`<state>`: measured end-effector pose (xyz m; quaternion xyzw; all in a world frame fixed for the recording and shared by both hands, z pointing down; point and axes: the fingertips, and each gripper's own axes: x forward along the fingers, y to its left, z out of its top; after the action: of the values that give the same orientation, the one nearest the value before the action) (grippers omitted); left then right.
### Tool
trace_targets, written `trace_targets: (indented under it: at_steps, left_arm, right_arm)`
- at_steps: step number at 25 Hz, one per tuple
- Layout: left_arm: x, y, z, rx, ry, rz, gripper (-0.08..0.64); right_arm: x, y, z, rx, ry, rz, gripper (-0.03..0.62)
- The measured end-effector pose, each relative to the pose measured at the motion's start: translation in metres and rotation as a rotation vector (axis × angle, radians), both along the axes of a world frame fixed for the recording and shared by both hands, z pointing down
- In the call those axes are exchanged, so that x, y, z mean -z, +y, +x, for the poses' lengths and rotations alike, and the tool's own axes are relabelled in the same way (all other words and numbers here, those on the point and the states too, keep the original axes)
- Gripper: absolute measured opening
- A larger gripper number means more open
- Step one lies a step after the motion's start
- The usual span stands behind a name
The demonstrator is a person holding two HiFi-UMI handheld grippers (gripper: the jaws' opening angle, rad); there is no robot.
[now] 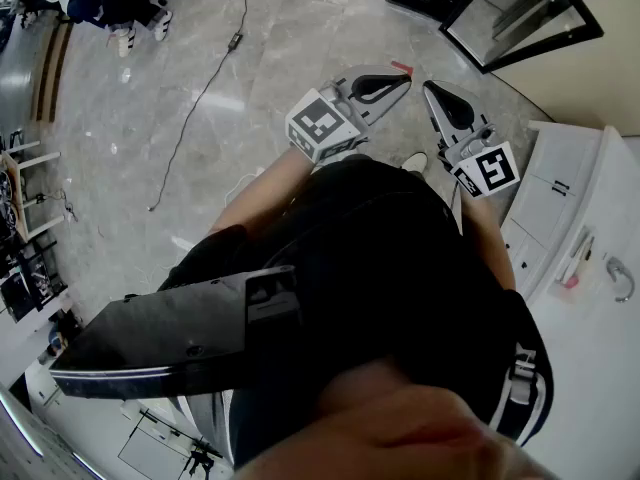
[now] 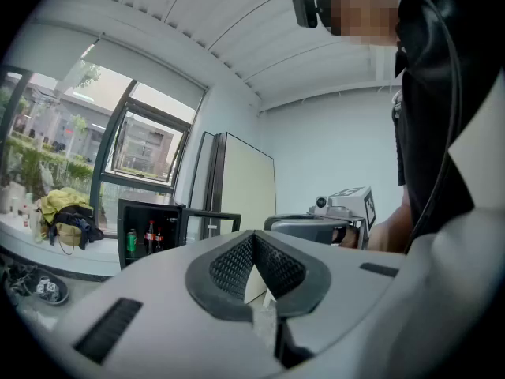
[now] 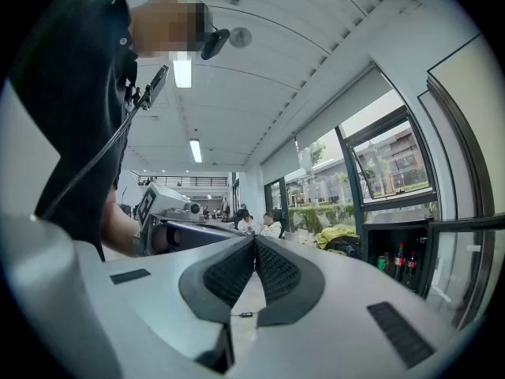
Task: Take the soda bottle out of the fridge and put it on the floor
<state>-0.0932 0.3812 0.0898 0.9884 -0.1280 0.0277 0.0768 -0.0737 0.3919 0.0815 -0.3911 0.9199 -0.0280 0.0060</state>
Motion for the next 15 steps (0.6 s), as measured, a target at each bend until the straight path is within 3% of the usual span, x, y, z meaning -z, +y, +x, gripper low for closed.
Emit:
trace_targets:
  at_steps: [15]
  left_arm:
    - [-0.008, -0.012, -0.032, 0.029, 0.001, -0.024, 0.0]
  right_arm:
    - [-0.011, -0.015, -0.029, 0.009, -0.03, -0.039, 0.014]
